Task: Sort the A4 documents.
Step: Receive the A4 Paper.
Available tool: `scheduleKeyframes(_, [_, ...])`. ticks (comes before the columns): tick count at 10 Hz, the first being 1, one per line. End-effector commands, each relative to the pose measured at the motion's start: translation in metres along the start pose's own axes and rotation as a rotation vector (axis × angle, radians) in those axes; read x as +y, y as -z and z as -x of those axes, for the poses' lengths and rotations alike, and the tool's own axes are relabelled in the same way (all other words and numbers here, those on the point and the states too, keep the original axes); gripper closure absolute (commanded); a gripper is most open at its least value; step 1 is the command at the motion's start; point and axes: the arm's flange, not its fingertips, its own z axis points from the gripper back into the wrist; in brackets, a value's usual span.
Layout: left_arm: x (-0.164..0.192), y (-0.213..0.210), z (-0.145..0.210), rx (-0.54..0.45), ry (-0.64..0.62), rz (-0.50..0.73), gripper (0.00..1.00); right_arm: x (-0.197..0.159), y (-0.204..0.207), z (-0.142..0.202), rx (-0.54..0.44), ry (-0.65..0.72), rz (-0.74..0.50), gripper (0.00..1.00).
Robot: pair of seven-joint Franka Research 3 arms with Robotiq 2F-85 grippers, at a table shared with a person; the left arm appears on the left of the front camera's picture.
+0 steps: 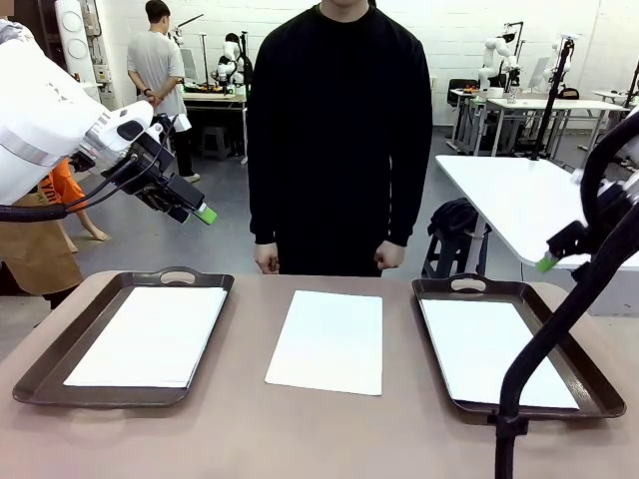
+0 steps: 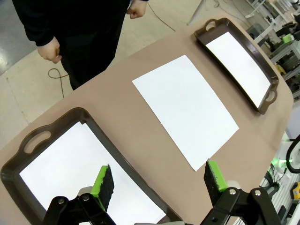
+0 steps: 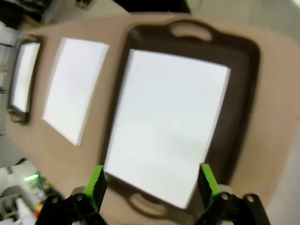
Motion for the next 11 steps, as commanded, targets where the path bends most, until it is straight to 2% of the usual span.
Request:
scheduleKeyframes(1, [0.0, -0.001, 0.0, -0.007, 0.0, -0.007, 0.0, 0.01, -0.012, -0.011, -0.015, -0.141, -0.202, 0.0])
scheduleKeyframes(4, [0.0, -0.001, 0.0, -0.007, 0.0, -0.007, 0.0, 0.046, -0.028, -0.032, 0.011, -0.428, -0.354, 0.0])
scheduleKeyframes(6, [0.0, -0.001, 0.0, -0.007, 0.0, -0.007, 0.0, 0.074, -0.037, -0.038, -0.069, -0.589, -0.327, 0.0])
scheduleKeyframes(9, [0.0, -0.001, 0.0, -0.007, 0.0, -0.007, 0.0, 0.093, -0.037, -0.037, -0.171, -0.666, -0.324, 0.0])
scheduleKeyframes(11, [0.0, -0.001, 0.0, -0.007, 0.0, -0.007, 0.0, 0.092, -0.03, -0.033, -0.177, -0.666, -0.322, 0.0])
